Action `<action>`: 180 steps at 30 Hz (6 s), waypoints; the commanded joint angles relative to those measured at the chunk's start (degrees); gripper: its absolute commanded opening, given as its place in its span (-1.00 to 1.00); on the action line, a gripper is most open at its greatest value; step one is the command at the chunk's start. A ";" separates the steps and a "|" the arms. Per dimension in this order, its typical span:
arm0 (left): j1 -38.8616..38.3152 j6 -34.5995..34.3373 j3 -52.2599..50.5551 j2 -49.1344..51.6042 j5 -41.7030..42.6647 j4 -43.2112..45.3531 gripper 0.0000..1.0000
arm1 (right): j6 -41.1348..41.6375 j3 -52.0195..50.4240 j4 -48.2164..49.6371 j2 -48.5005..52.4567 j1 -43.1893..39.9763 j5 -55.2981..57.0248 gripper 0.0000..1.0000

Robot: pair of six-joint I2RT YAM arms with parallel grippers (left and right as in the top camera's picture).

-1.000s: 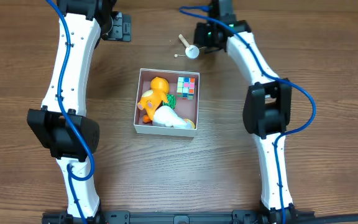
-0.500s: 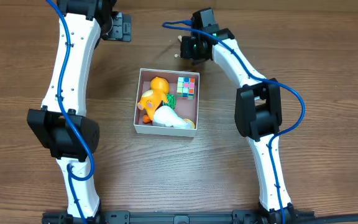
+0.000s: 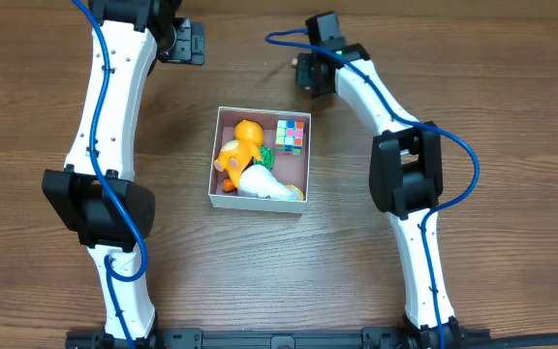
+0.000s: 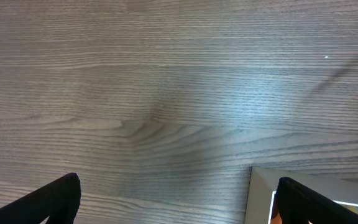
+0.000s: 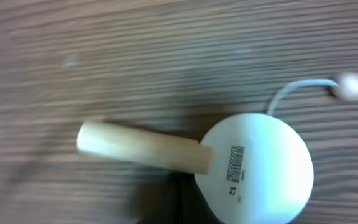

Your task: Pack container

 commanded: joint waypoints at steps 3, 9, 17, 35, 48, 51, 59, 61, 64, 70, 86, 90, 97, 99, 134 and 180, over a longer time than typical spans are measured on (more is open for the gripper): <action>0.31 0.48 1.11 0.39 -0.76 0.22 1.00 | 5.77 -0.87 -2.93 0.76 -4.79 7.26 -0.92; 0.31 0.48 1.11 0.39 -0.76 0.22 1.00 | 6.67 -0.87 -8.37 0.76 -6.60 13.64 -0.92; 0.31 0.48 1.11 0.39 -0.76 0.24 1.00 | 12.94 -0.85 -12.20 0.76 -7.48 19.19 -0.92; 0.31 0.48 1.11 0.39 -0.76 0.22 1.00 | 29.35 -0.83 -25.70 0.76 -17.00 23.43 -0.92; 0.31 0.48 1.11 0.39 -0.76 0.22 1.00 | 23.78 19.30 -22.80 0.70 -20.76 11.65 -0.90; 0.31 0.48 1.11 0.39 -0.76 0.22 1.00 | 21.51 27.26 -23.91 0.70 -20.33 5.95 -0.80; 0.31 0.48 1.11 0.39 -0.76 0.24 1.00 | 18.91 32.33 -51.43 0.70 -20.02 5.51 -0.18; 0.31 0.48 1.11 0.39 -0.76 0.22 1.00 | 14.71 32.20 -54.60 0.70 -20.00 2.03 0.37; 0.31 0.48 1.11 0.39 -0.76 0.24 1.00 | 4.55 32.22 -54.60 0.70 -20.02 -7.63 1.00; 0.31 0.46 1.11 0.39 -0.76 0.24 1.00 | -17.35 31.54 -51.91 0.70 -20.83 -1.73 1.00; 0.31 0.48 1.11 0.39 -0.76 0.24 1.00 | -20.06 12.74 -39.04 0.72 -22.67 -0.22 0.92; 0.31 0.48 1.11 0.39 -0.76 0.24 1.00 | -20.06 12.74 -37.46 0.72 -22.67 -0.22 0.86; 0.26 0.48 1.11 0.39 -0.76 0.22 1.00 | -20.04 12.68 -36.89 0.72 -22.67 -0.26 0.88; 0.24 0.48 1.11 0.39 -0.76 0.22 1.00 | -20.06 12.68 -36.85 0.72 -22.67 -0.24 0.96; 0.24 0.48 1.11 0.39 -0.76 0.24 1.00 | -19.61 8.68 -33.42 0.72 -22.67 -0.44 -0.44; 0.24 0.48 1.11 0.39 -0.76 0.22 1.00 | -7.30 39.98 -54.60 -4.46 8.79 -11.45 -0.76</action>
